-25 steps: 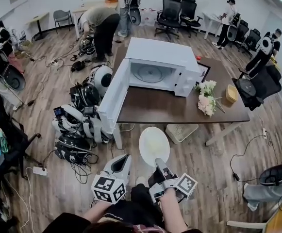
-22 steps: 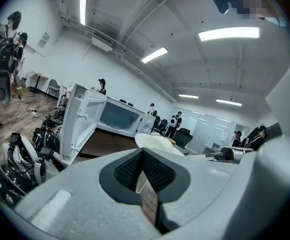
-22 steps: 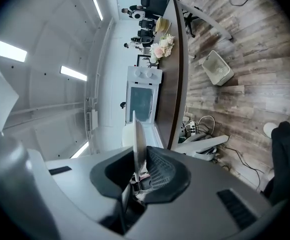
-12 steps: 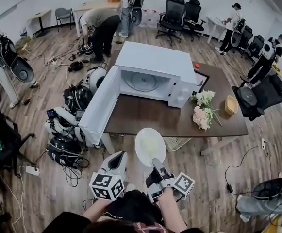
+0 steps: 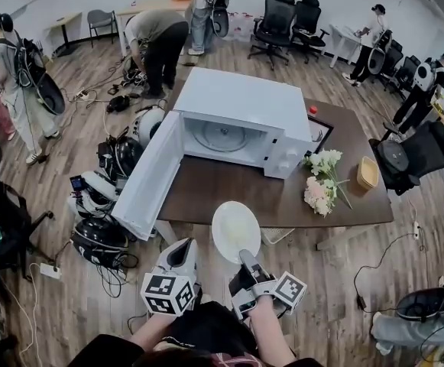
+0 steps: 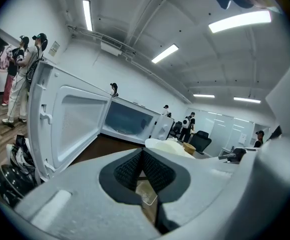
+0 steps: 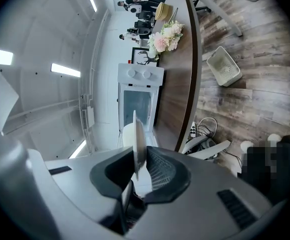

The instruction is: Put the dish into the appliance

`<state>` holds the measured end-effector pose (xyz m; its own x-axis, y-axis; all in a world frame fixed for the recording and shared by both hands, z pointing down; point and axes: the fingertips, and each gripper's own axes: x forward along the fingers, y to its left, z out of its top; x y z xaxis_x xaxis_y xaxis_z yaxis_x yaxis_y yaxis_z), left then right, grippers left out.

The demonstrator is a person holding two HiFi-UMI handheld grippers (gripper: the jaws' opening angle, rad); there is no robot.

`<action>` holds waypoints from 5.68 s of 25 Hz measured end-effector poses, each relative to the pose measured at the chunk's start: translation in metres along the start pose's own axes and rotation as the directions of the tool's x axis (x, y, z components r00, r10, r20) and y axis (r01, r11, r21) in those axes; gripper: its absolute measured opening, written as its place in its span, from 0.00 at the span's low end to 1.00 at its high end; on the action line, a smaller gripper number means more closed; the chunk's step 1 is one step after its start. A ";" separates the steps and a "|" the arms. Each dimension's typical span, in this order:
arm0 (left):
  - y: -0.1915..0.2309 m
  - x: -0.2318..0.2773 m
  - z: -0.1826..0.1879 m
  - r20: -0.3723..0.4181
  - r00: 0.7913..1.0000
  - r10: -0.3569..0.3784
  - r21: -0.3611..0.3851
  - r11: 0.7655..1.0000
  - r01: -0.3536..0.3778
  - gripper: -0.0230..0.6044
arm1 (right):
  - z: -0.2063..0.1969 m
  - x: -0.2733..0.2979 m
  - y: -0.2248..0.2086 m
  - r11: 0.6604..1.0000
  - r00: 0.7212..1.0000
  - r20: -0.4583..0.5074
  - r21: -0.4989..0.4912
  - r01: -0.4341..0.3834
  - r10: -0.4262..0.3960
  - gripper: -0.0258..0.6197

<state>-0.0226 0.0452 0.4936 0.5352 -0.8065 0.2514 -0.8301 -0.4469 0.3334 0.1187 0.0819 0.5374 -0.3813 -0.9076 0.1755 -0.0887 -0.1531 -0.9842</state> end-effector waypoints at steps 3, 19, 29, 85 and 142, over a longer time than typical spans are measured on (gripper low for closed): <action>0.008 0.016 0.000 0.001 1.000 -0.024 -0.003 1.000 0.024 0.05 | 0.006 0.013 -0.003 0.999 1.000 0.015 0.033 0.003 -0.004 0.14; 0.051 0.135 0.051 -0.021 0.993 -0.118 0.025 0.993 0.118 0.05 | 0.062 0.113 0.018 1.000 0.993 0.119 0.022 0.021 -0.024 0.14; 0.068 0.164 0.074 0.005 0.993 -0.119 0.031 0.992 0.118 0.05 | 0.072 0.171 0.018 0.999 0.989 0.145 0.041 0.025 -0.031 0.14; 0.097 0.223 0.115 0.059 0.998 0.000 0.049 0.999 -0.003 0.05 | 0.166 0.351 -0.024 0.969 0.971 0.059 -0.079 0.234 -0.230 0.13; 0.096 0.246 0.096 0.006 1.000 -0.029 0.068 0.997 0.028 0.05 | 0.136 0.332 0.011 0.652 0.952 -0.084 -0.746 0.134 -0.293 0.76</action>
<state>0.0140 -0.2329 0.5005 0.5577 -0.7957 0.2365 -0.8235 -0.4946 0.2780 0.1166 -0.2747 0.5819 -0.4148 -0.7866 0.4573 -0.7959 0.0701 -0.6014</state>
